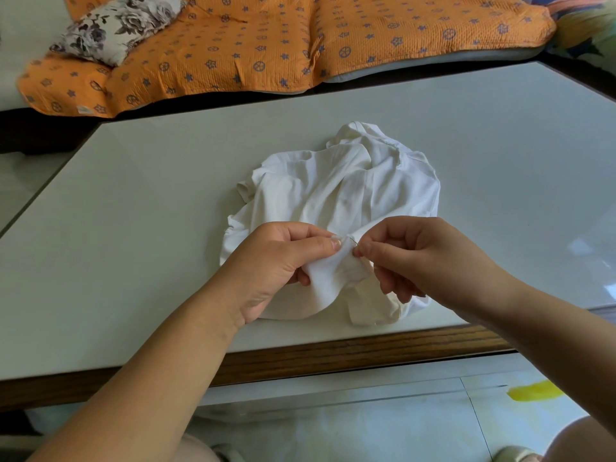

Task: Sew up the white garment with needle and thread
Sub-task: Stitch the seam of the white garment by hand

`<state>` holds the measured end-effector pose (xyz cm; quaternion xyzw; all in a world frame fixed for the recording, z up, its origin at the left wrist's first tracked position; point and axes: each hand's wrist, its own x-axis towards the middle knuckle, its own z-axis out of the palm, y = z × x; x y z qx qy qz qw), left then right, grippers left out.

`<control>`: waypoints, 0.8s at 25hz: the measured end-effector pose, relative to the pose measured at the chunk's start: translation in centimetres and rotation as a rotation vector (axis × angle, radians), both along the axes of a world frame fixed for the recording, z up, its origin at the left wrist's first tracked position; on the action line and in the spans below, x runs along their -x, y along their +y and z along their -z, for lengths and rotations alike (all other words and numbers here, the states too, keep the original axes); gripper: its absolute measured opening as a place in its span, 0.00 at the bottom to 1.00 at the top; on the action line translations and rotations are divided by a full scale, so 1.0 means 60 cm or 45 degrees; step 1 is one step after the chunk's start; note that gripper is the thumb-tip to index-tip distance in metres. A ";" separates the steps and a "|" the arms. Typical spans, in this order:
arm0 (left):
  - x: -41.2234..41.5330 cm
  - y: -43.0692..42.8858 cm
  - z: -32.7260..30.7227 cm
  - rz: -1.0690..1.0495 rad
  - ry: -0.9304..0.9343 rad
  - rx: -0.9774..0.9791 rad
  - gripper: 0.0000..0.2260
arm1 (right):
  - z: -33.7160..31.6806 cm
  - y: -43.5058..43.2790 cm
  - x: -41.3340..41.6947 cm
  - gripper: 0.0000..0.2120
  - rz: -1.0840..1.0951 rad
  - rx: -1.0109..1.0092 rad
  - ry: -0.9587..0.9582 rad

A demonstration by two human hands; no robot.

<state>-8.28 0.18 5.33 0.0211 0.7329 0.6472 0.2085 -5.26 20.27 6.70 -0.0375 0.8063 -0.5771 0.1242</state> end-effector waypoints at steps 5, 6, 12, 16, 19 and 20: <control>0.000 0.000 0.000 -0.011 0.003 0.020 0.12 | -0.005 0.004 0.002 0.08 -0.048 0.014 -0.037; 0.000 0.000 0.000 -0.009 0.009 0.023 0.12 | -0.004 0.003 0.002 0.07 -0.061 0.013 -0.030; -0.001 0.001 0.000 -0.010 0.025 0.037 0.07 | 0.005 0.000 0.003 0.08 -0.061 -0.032 0.010; -0.004 0.003 -0.004 -0.014 0.014 0.040 0.06 | 0.003 0.001 0.003 0.08 -0.036 0.006 0.009; -0.007 0.005 -0.009 0.001 0.021 0.035 0.11 | 0.005 0.001 0.002 0.08 -0.041 -0.004 0.011; -0.007 0.005 -0.009 -0.001 0.023 0.040 0.11 | 0.006 0.000 0.002 0.08 -0.040 -0.004 0.013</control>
